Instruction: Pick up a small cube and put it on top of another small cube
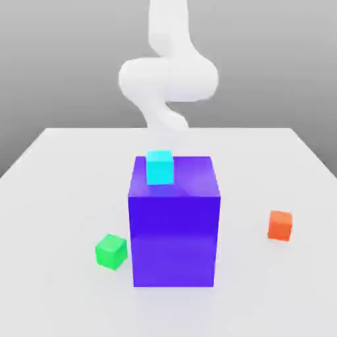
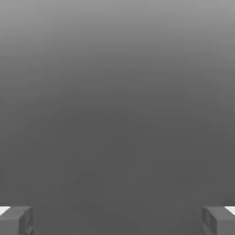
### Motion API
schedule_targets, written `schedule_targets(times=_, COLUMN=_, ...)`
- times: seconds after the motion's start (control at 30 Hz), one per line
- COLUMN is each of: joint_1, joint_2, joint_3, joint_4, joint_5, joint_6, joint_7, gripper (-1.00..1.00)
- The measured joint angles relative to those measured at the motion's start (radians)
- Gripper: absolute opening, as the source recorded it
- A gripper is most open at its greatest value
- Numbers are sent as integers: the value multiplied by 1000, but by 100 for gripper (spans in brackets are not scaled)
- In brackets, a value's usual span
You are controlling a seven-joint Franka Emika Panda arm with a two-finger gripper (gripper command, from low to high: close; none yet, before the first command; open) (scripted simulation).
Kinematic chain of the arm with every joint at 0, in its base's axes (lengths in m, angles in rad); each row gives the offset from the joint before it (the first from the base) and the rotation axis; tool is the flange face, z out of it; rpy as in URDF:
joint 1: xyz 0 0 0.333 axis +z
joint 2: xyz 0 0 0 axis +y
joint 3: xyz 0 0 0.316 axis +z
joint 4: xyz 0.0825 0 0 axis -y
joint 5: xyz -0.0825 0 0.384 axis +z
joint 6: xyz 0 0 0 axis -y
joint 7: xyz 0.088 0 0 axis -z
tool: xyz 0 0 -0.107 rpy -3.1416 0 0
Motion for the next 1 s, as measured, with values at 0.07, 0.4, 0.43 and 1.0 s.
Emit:
schedule_targets(times=0.07, joint_1=26, joint_2=77, joint_3=1, joint_4=22, joint_5=22, joint_6=10, joint_7=-13, gripper=0)
schedule_targets(times=0.4, joint_1=122, joint_2=442, joint_3=44, joint_4=126, joint_5=94, joint_6=53, joint_7=-55, gripper=0)
schedule_targets(times=0.43, joint_1=129, joint_2=478, joint_3=52, joint_4=136, joint_5=96, joint_6=58, joint_7=-56, gripper=0)
schedule_targets(times=1.0, joint_1=328, joint_2=1090, joint_3=119, joint_4=308, joint_5=-38, joint_6=145, joint_7=44, gripper=0)
